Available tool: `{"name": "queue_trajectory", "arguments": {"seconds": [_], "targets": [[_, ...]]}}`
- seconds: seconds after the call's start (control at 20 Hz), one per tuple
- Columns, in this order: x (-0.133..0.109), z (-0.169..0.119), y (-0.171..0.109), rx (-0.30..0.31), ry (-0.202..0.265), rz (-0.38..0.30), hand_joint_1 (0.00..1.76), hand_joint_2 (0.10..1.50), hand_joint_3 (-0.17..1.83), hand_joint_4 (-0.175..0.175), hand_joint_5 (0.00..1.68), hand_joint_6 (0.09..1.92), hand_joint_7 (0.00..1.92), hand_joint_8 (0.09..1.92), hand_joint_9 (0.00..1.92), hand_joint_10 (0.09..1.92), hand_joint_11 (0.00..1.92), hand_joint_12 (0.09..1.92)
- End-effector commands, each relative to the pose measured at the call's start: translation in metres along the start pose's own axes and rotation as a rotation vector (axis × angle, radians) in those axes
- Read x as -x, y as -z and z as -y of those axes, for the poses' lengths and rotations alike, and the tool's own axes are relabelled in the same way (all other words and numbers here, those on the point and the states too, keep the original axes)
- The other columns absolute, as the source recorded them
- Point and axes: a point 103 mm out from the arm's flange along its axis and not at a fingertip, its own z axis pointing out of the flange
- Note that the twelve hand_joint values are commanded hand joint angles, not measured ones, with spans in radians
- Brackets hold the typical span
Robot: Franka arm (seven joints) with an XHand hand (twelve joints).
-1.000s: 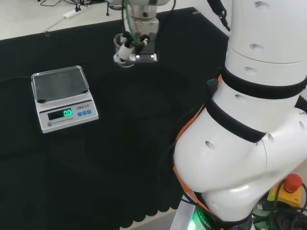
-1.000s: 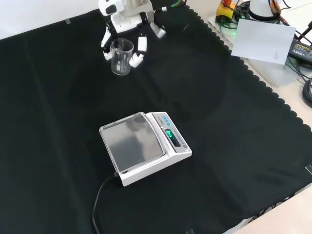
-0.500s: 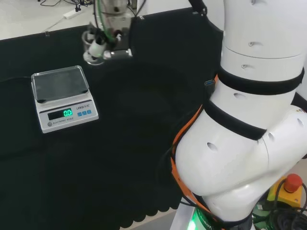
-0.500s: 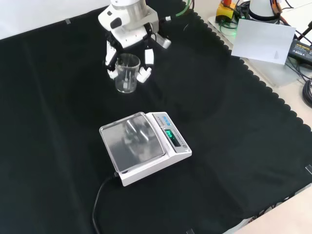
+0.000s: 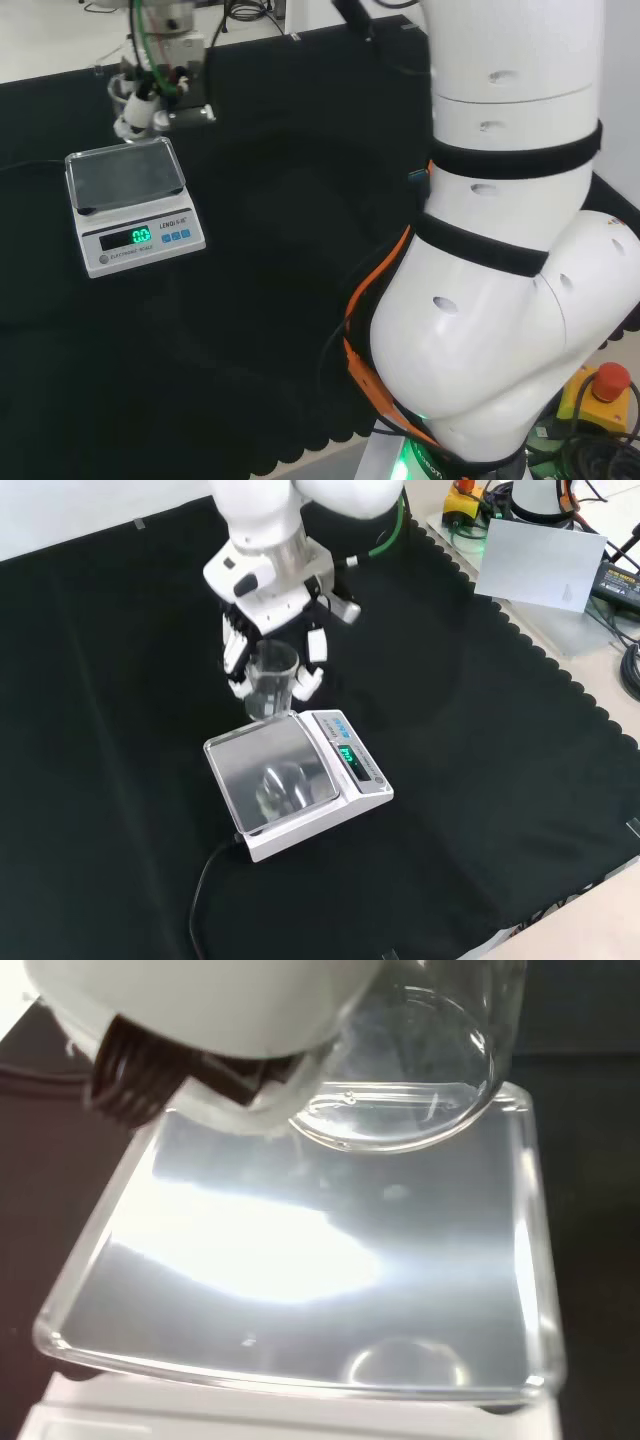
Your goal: Put the beaker on the electronic balance.
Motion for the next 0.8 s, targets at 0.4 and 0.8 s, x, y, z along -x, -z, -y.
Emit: {"name": "queue_trajectory", "arguments": {"seconds": [0.4,0.8], "targets": [[-0.047,-0.035,-0.067,-0.113,-0.034,0.076,1.19,0.49,0.76,-0.108,0.92,0.94,1.17,0.67,1.42,0.33,1.22,0.96],[-0.024,-0.035,-0.079,-0.135,0.034,0.01,1.19,0.5,0.76,-0.109,0.93,0.94,1.16,0.67,1.42,0.33,1.22,0.96]]}}
